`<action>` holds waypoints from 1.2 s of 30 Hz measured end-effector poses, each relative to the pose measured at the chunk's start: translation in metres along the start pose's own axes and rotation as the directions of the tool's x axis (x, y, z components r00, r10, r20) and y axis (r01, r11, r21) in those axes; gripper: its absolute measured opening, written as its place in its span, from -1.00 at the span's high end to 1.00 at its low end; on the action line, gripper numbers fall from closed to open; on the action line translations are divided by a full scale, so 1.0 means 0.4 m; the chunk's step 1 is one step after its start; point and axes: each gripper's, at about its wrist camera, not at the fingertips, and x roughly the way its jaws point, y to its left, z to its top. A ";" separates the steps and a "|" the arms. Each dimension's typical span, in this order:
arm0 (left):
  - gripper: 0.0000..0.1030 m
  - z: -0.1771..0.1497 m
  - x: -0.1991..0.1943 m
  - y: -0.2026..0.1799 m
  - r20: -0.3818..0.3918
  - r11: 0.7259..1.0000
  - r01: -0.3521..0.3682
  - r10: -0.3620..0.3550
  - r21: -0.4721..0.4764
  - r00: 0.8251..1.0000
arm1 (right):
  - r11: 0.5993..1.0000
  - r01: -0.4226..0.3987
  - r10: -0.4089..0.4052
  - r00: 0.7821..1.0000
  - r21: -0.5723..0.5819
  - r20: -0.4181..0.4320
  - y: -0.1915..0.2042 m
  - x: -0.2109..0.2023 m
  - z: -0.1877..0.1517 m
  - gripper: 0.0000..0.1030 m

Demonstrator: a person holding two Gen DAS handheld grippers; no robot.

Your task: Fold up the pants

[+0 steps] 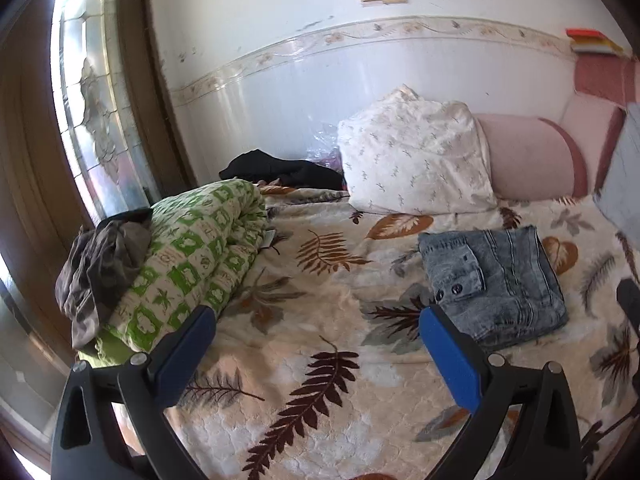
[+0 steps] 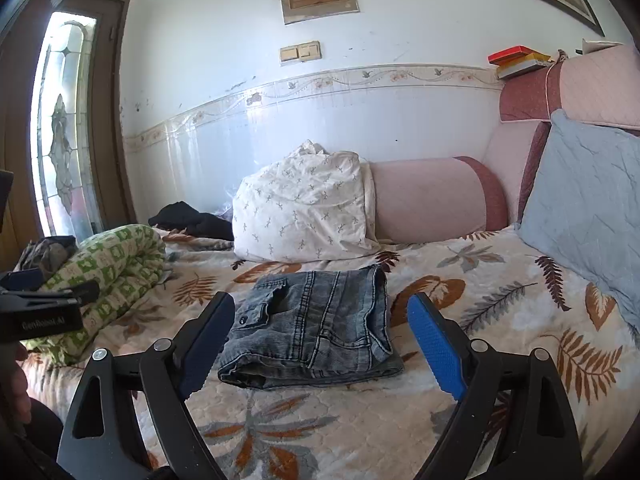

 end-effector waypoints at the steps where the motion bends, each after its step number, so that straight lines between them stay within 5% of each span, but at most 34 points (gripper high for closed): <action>1: -0.99 -0.002 0.000 -0.003 -0.002 1.000 0.005 -0.005 0.005 1.000 | 1.000 0.001 -0.001 1.000 -0.002 0.003 0.002 -0.001 0.000 -0.72; 11: -0.99 0.001 -0.003 -0.008 -0.018 0.998 0.065 -0.065 -0.005 0.998 | 1.000 0.011 -0.011 1.000 -0.022 0.007 0.010 0.000 0.000 -0.72; 36: -0.99 -0.007 -0.012 -0.023 -0.030 0.997 0.070 -0.069 0.021 0.997 | 1.000 0.017 -0.016 1.000 -0.018 0.003 0.005 0.001 0.000 -0.72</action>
